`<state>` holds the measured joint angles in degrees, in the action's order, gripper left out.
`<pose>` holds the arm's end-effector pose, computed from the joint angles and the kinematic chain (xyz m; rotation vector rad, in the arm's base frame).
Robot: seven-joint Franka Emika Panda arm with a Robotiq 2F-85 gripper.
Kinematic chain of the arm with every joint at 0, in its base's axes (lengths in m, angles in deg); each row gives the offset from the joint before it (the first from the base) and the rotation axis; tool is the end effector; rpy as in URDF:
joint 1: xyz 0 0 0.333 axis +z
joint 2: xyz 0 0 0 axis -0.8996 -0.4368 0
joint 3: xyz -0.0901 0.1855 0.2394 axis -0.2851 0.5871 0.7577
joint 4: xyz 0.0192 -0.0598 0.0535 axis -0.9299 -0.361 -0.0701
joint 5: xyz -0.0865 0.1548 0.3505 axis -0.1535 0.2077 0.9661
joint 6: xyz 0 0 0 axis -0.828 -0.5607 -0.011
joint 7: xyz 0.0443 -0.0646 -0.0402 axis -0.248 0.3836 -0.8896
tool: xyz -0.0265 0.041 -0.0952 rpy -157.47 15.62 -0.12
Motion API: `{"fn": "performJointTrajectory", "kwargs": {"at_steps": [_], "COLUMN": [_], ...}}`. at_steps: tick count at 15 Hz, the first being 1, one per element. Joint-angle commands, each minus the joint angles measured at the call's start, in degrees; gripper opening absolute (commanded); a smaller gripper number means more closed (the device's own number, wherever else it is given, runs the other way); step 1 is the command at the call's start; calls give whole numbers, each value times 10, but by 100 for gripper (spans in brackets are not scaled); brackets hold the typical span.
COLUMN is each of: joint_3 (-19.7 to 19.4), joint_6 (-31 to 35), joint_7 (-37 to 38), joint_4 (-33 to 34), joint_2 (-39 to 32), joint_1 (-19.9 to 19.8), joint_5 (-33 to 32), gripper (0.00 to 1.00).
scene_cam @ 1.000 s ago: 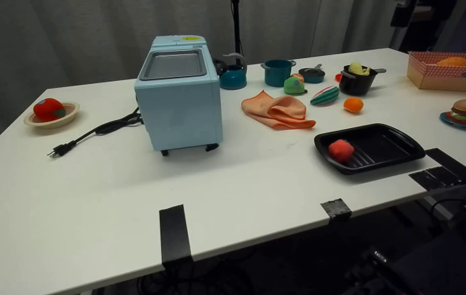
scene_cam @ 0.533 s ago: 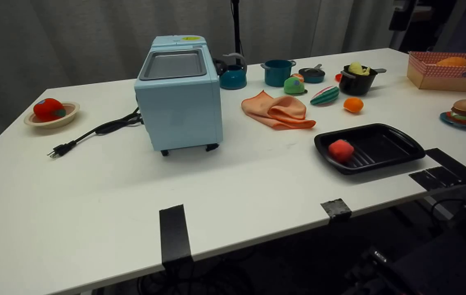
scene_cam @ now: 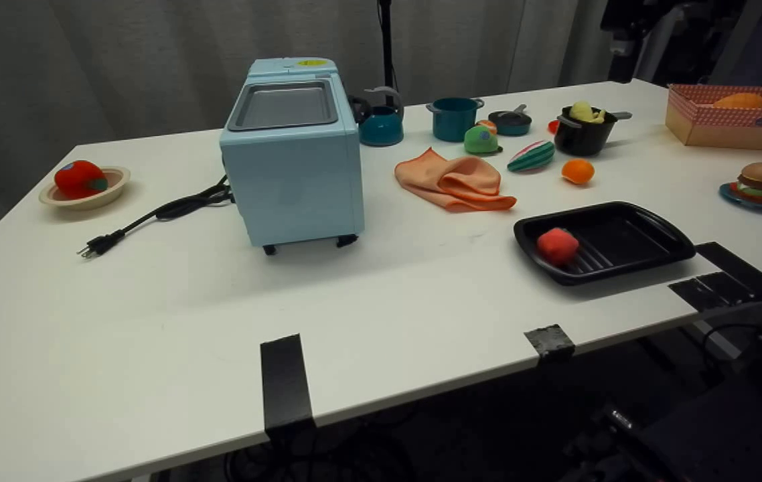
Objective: Put the tomato plushy on the black plate in the box
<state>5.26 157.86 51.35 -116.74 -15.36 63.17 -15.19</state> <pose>0.4023 -0.0150 0.4400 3.1195 0.0065 -0.0490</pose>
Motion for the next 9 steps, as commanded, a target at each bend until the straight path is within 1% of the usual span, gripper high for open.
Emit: {"fn": "performJointTrajectory", "kwargs": {"at_steps": [1, 9], "joint_3": [-7, -9], "joint_6": [61, 196], "joint_7": [-8, -5], "joint_4": [0, -12], "joint_2": [-43, -146], "joint_1": [-4, -4], "joint_5": [-4, 0], "gripper": [100, 100]}}
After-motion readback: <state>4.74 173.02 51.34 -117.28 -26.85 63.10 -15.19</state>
